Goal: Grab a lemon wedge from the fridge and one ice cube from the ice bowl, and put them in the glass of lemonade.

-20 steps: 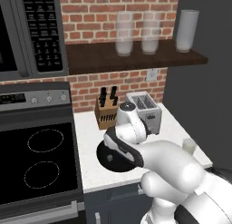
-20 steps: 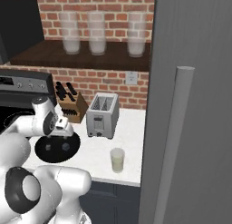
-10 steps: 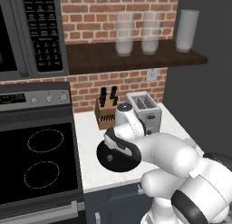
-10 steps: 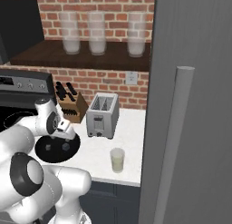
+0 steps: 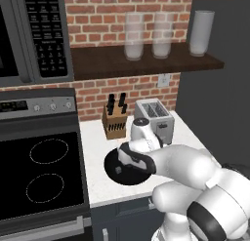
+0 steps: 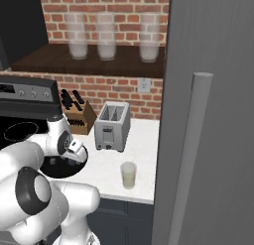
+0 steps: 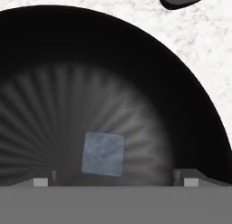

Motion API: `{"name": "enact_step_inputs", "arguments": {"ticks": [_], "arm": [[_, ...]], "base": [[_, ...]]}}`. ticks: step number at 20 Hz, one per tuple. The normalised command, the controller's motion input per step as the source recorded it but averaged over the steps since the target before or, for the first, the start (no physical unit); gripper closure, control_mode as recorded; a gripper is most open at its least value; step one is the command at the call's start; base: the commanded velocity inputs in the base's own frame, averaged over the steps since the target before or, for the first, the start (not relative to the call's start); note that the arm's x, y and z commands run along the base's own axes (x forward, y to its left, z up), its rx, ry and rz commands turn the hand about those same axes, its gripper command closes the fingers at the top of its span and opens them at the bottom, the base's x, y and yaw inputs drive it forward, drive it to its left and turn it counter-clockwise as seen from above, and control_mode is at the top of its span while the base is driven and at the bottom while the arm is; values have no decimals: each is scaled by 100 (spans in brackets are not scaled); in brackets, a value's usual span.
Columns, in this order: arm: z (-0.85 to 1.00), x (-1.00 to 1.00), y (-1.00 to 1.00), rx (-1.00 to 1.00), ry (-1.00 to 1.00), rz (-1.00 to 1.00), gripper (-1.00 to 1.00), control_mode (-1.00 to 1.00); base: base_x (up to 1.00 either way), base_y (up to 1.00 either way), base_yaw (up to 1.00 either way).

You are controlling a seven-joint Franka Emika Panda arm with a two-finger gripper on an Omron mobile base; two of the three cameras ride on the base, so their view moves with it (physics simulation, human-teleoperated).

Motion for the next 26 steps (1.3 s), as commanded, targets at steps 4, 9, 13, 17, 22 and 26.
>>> {"name": "enact_step_inputs", "arguments": {"ticks": [4,9,13,17,22,26], "arm": [[-15,29,19,-1,0,-3,-100,-100],[-7,30,22,-1,0,-1,-100,-100],[-30,4,3,0,0,0,-100,-100],[-37,0,-4,0,0,0,-100,-100],[-6,0,-4,0,0,0,-100,-100],[-3,-13,-15,0,0,0,-100,-100]], "base": [[0,0,0],[0,0,0],[0,0,0],[0,0,0],[0,0,0],[0,0,0]]}}
